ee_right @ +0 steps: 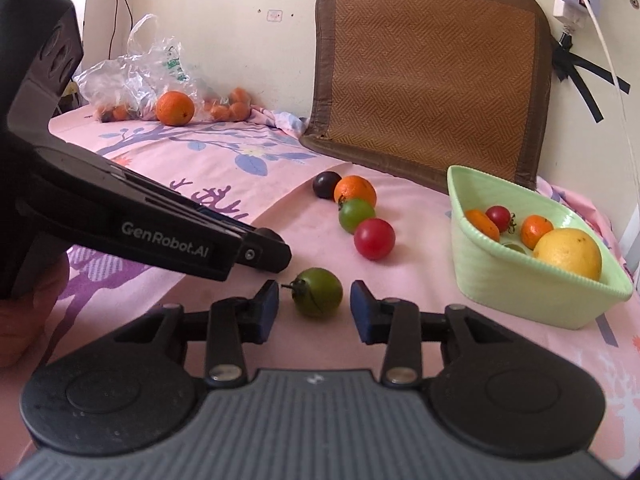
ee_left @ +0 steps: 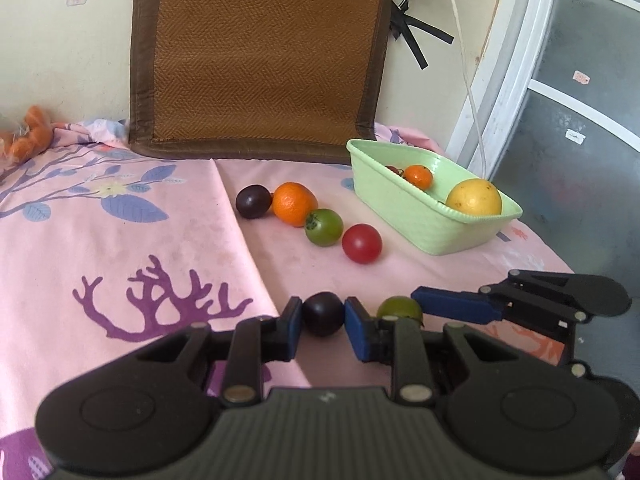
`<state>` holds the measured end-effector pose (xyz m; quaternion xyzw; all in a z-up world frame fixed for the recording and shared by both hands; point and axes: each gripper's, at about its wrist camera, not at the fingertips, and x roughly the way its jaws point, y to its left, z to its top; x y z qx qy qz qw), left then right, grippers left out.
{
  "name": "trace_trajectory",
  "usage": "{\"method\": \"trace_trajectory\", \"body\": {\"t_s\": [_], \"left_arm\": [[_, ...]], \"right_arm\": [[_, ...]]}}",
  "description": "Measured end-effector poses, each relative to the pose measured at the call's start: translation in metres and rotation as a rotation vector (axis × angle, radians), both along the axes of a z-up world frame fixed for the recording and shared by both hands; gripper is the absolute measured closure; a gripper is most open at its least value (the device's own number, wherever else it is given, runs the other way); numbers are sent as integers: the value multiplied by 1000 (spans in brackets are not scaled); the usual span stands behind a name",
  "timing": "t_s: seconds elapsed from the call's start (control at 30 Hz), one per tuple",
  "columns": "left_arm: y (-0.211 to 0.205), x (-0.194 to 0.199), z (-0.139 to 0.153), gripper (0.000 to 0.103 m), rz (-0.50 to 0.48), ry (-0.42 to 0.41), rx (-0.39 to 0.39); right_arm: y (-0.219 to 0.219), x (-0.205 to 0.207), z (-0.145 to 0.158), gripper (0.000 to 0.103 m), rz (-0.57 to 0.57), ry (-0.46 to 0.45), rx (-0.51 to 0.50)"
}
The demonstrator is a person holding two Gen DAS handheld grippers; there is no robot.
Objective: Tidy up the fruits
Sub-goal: 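Carry the dark tomato in the left tool while the right tool carries the green tomato to the basket, then open both tools to drop the tomatoes into the basket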
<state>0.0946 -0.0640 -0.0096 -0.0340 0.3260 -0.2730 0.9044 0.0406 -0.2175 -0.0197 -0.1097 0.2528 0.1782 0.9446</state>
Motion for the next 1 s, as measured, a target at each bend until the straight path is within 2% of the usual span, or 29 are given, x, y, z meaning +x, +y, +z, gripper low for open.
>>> {"method": "trace_trajectory", "body": {"t_s": [0.03, 0.07, 0.2, 0.33, 0.43, 0.53, 0.57, 0.6, 0.67, 0.7, 0.83, 0.93, 1.0], "left_arm": [[0, 0, 0, 79, 0, 0, 0], [0, 0, 1, 79, -2, 1, -5], [-7, 1, 10, 79, -43, -8, -34], [-32, 19, 44, 79, -91, -70, -73], [-61, 46, 64, 79, -134, -84, -99], [-92, 76, 66, 79, -170, -34, -109], [-100, 85, 64, 79, -179, -7, -116], [-108, 93, 61, 78, -183, 15, -118], [-121, 103, 55, 70, -181, 40, -99], [-125, 105, 53, 68, -173, 41, -90], [-119, 105, 56, 68, -151, 42, -134], [-97, 93, 64, 65, -117, 19, -173], [-78, 78, 66, 63, -89, -14, -168]], "right_arm": [[-1, 1, 0, 74, -1, 5, 9], [-3, 0, 1, 74, -8, -1, 17], [-24, -7, 12, 74, -81, -111, 74], [-56, 2, 28, 74, -217, -232, 119], [-74, 16, 33, 73, -292, -270, 120], [-82, 25, 28, 72, -318, -283, 112], [-85, 26, 24, 67, -328, -287, 126], [-88, 27, 21, 57, -333, -283, 140], [-92, 28, 20, 56, -331, -272, 172], [-95, 26, 22, 56, -340, -303, 182], [-99, 18, 24, 56, -365, -352, 187], [-98, 11, 26, 56, -368, -395, 193], [-98, 7, 26, 56, -362, -417, 200]]}}
